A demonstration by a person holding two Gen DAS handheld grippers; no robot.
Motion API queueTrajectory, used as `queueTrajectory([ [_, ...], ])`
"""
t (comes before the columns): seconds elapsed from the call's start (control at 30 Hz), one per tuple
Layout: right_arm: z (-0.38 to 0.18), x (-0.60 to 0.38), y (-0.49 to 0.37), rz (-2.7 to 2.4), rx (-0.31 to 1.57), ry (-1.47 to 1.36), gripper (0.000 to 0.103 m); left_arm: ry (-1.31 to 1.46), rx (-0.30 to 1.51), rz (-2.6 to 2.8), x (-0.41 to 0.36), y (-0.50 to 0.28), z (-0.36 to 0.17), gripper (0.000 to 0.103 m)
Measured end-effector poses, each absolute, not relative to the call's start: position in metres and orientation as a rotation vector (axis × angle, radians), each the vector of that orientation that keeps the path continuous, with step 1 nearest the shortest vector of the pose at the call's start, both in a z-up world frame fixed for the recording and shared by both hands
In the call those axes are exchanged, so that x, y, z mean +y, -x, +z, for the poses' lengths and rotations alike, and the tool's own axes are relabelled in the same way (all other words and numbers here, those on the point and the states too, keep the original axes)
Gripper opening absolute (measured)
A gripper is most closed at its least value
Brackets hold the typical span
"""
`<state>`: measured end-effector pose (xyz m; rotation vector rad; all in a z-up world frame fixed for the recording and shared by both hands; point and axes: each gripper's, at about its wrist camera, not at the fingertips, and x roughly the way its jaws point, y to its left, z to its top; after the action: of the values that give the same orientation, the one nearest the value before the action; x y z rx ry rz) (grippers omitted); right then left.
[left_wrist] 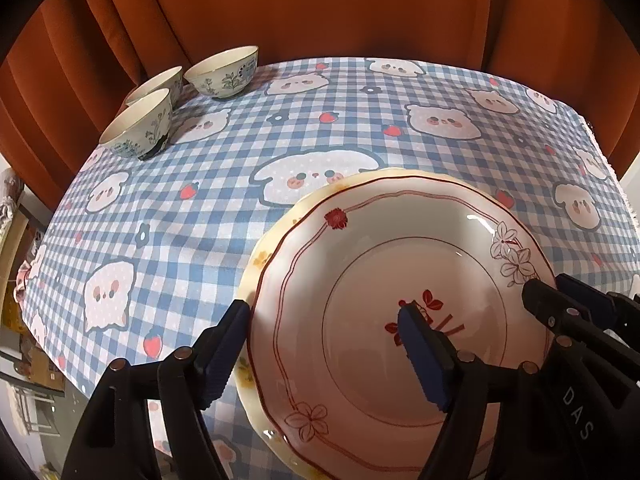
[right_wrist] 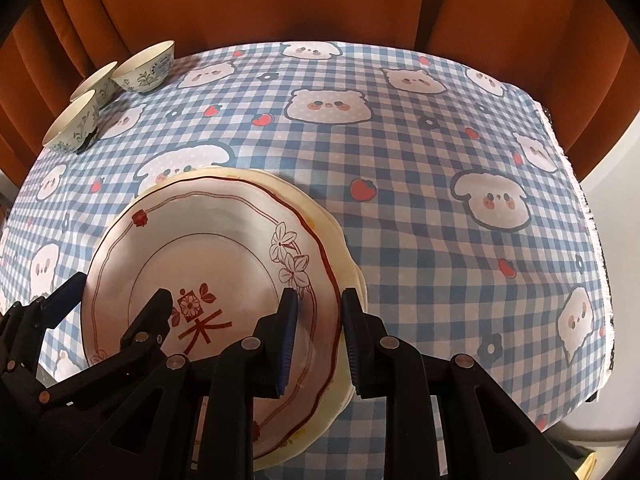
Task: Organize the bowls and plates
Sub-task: 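Open both tools and pull them back from the plate stack, then move both tools to a white bowl and close them on its rim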
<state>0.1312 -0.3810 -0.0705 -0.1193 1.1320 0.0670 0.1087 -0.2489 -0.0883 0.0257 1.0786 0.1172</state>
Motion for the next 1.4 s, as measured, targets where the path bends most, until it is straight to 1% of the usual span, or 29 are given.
queueTrajectory([
  [0.2, -0.067, -0.379, -0.130, 0.067, 1.157, 0.124, 0.027, -0.014, 1.088, 0.111, -0.240, -0.106, -0.083, 0.085],
  [0.3, -0.066, -0.376, -0.130, 0.054, 1.167, 0.126, 0.030, 0.002, 1.084, 0.107, -0.234, -0.104, -0.079, 0.088],
  [0.4, -0.059, -0.373, -0.128, 0.042, 1.166, 0.122, 0.036, 0.015, 1.072, 0.091, -0.223, -0.101, -0.073, 0.091],
  [0.47, -0.053, -0.369, -0.127, 0.025, 1.150, 0.128, 0.043, 0.025, 1.063, 0.081, -0.214, -0.101, -0.069, 0.092],
  [0.57, -0.047, -0.362, -0.125, -0.011, 1.132, 0.119, 0.059, 0.050, 1.058, 0.061, -0.196, -0.102, -0.066, 0.094],
  [0.63, -0.045, -0.352, -0.124, -0.035, 1.128, 0.100, 0.062, 0.047, 1.057, 0.040, -0.184, -0.103, -0.067, 0.095],
  [0.9, -0.043, -0.294, -0.118, -0.099, 1.149, 0.059, 0.062, 0.031, 1.075, -0.034, -0.119, -0.108, -0.063, 0.095],
  [1.07, -0.044, -0.244, -0.117, -0.124, 1.158, 0.045, 0.066, 0.024, 1.067, -0.056, -0.068, -0.114, -0.057, 0.095],
  [1.4, -0.045, -0.152, -0.126, -0.160, 1.124, 0.013, 0.067, -0.005, 1.044, -0.082, 0.021, -0.142, -0.050, 0.095],
])
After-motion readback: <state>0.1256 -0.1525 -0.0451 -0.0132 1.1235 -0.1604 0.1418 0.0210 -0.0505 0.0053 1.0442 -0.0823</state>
